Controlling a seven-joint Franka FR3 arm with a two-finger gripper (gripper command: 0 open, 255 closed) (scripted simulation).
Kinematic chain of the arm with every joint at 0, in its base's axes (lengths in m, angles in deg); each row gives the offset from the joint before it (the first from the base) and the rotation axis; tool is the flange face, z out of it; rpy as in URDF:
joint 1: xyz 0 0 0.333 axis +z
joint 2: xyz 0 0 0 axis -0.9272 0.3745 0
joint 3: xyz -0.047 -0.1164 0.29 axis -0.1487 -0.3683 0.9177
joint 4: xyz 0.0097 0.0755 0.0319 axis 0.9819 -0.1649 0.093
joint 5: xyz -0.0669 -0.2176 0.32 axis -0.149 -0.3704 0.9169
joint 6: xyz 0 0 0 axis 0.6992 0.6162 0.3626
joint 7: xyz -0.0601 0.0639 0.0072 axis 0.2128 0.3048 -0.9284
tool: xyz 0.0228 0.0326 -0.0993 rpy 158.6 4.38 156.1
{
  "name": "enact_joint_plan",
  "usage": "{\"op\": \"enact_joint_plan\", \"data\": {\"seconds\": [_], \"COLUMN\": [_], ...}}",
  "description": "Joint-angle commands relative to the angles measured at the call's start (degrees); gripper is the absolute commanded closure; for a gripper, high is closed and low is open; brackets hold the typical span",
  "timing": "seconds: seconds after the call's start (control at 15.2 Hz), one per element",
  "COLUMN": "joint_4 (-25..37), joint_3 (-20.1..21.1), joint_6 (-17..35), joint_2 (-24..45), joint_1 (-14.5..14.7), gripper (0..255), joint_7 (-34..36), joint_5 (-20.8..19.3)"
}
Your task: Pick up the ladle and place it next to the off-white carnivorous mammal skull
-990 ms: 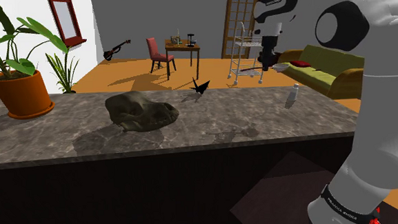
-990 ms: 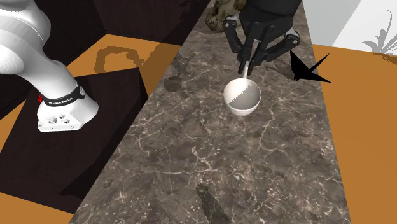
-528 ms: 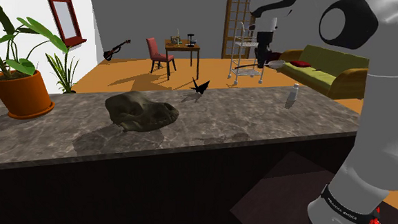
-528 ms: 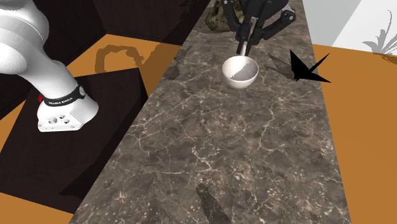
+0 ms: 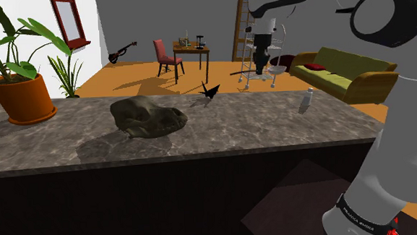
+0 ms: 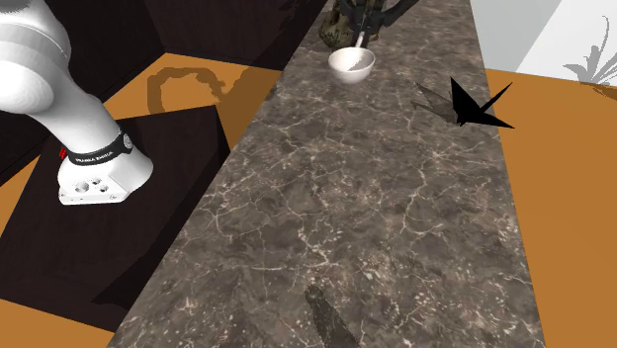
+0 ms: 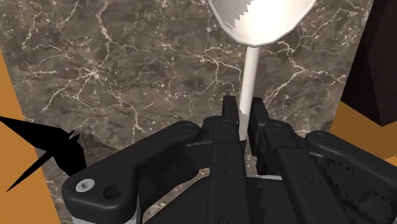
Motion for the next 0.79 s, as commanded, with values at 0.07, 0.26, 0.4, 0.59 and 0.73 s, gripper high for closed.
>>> {"op": "enact_joint_plan", "data": {"seconds": [0.07,0.26,0.4,0.59,0.73], "joint_4": [-0.7,-1.1,-1.0,-0.3,0.5], "joint_3": [1.6,3.2,4.2,5.8,6.8], "joint_6": [0.1,0.3,0.3,0.2,0.0], "joint_2": [-0.8,-1.3,-1.3,-0.8,-0.2], "joint_1": [2.6,5.0,6.5,8.6,10.0], "gripper": [255,255,255,255,255], "joint_7": [4.2,8.1,10.7,14.4,16.8], "joint_5": [-0.2,-0.2,-0.1,0.3,0.6]}}
